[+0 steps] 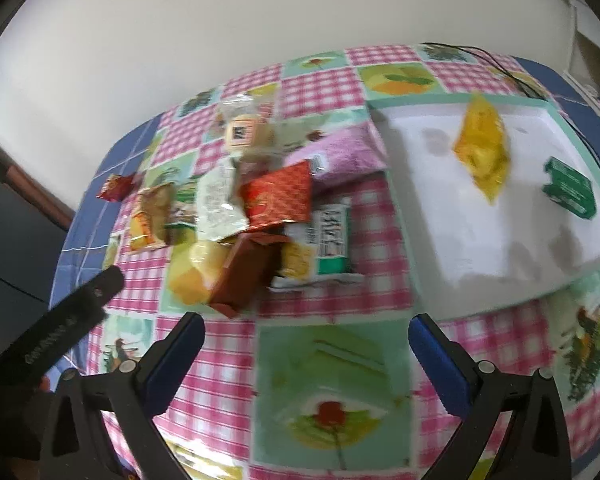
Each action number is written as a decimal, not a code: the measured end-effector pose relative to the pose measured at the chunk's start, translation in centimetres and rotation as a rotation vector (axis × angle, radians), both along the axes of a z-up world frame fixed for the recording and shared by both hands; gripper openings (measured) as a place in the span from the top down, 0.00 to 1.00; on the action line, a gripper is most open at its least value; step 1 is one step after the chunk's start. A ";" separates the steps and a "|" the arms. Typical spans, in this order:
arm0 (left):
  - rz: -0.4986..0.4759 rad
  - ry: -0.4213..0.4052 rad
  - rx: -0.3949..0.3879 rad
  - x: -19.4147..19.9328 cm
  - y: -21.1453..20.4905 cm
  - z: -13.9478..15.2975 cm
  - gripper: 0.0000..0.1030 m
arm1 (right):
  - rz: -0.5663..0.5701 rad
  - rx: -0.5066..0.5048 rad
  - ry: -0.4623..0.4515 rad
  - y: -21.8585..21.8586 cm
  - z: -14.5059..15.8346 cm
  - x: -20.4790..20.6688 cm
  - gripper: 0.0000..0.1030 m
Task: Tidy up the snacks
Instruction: 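Move both open tools back from the tray to the snack pile, then grasp the cream bun with the left tool while the right grasps the biscuit pack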
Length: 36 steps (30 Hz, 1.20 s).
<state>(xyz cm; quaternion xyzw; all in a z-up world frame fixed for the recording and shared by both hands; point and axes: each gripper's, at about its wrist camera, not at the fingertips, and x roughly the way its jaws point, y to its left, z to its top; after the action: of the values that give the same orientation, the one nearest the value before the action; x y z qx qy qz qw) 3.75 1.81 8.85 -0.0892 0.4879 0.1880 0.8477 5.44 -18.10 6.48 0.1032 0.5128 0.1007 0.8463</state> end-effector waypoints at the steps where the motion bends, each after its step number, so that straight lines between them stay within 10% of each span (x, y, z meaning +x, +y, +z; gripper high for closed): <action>1: -0.004 0.005 -0.003 0.2 0.1 -0.1 0.03 | 0.002 -0.001 -0.003 0.4 0.0 0.1 0.00; 16: -0.081 -0.011 -0.123 2.3 -1.0 -0.2 0.03 | -0.085 0.062 0.000 -2.0 0.3 1.9 0.00; 36: -0.057 0.082 -0.313 6.1 -0.7 -3.9 0.03 | 0.011 -0.071 0.066 0.1 -2.4 5.5 0.29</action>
<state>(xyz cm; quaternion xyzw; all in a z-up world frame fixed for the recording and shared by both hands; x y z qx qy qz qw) 9.89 1.16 4.98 -0.1985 0.5479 0.0890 0.8078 10.95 -18.00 4.12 0.0736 0.5441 0.0835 0.8316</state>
